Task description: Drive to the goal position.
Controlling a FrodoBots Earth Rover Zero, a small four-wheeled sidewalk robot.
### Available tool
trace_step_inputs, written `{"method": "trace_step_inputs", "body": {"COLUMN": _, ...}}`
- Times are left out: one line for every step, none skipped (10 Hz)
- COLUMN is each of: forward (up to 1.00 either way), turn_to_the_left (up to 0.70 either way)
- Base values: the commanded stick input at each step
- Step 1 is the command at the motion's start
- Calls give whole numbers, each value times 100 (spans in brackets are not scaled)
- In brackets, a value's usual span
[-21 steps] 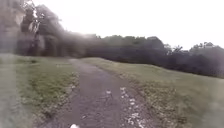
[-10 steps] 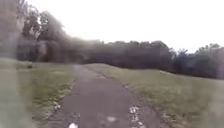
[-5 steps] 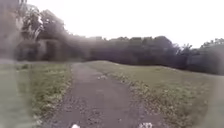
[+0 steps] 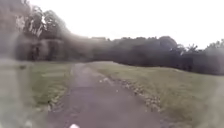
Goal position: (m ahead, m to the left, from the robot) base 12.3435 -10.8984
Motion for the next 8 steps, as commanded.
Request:
{"method": "trace_step_inputs", "body": {"forward": 100, "turn_to_the_left": 16}}
{"method": "trace_step_inputs", "body": {"forward": 100, "turn_to_the_left": 25}}
{"method": "trace_step_inputs", "body": {"forward": 100, "turn_to_the_left": 35}}
{"method": "trace_step_inputs", "body": {"forward": 100, "turn_to_the_left": 28}}
{"method": "trace_step_inputs", "body": {"forward": 100, "turn_to_the_left": 3}}
{"method": "trace_step_inputs", "body": {"forward": 100, "turn_to_the_left": 0}}
{"method": "trace_step_inputs", "body": {"forward": 100, "turn_to_the_left": 0}}
{"method": "trace_step_inputs", "body": {"forward": 100, "turn_to_the_left": 0}}
